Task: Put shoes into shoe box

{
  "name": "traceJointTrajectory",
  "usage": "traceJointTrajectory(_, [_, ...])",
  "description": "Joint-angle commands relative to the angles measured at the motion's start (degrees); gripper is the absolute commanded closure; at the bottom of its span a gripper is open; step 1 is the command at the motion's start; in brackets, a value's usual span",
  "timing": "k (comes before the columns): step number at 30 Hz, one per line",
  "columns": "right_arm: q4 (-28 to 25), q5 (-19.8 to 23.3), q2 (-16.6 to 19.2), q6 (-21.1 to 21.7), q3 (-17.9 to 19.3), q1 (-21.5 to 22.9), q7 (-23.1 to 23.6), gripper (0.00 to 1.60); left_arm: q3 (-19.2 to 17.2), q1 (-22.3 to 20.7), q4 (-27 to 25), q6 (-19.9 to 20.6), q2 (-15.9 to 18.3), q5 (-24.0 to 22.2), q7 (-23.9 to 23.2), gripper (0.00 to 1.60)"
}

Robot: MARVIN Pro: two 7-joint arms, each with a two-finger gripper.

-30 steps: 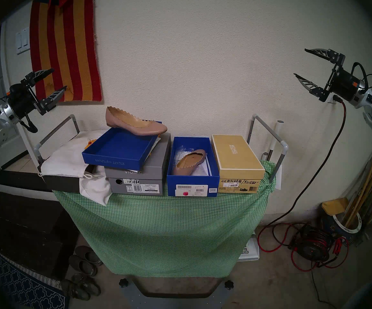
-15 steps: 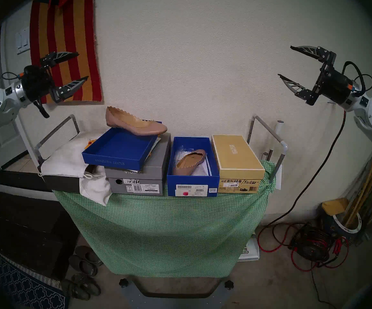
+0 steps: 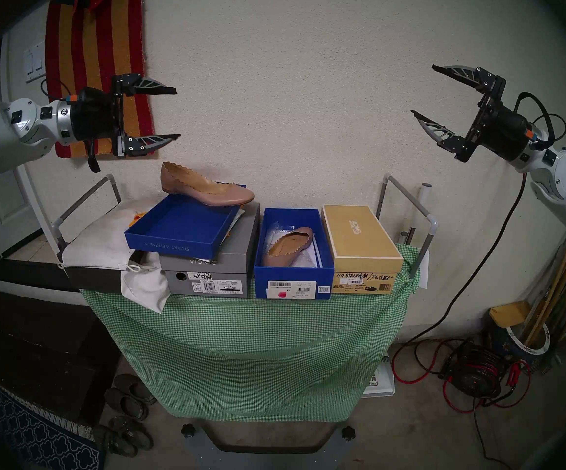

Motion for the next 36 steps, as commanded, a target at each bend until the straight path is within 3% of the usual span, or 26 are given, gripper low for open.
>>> traceJointTrajectory(1, [-1.3, -0.7, 0.4, 0.1, 0.3, -0.1, -2.0, 0.0, -0.2, 1.3, 3.1, 3.8, -5.8, 1.6, -1.1, 0.0])
traceJointTrajectory(18, [-3.2, -3.9, 0.7, 0.1, 0.6, -1.1, -6.3, 0.0, 2.4, 4.0, 10.7, 13.6, -15.7, 6.4, -6.3, 0.0])
traceJointTrajectory(36, [-4.2, -8.5, 0.8, 0.1, 1.0, -2.2, -12.5, 0.0, 3.9, 1.5, 16.0, 18.7, -20.5, 8.8, -15.9, 0.0])
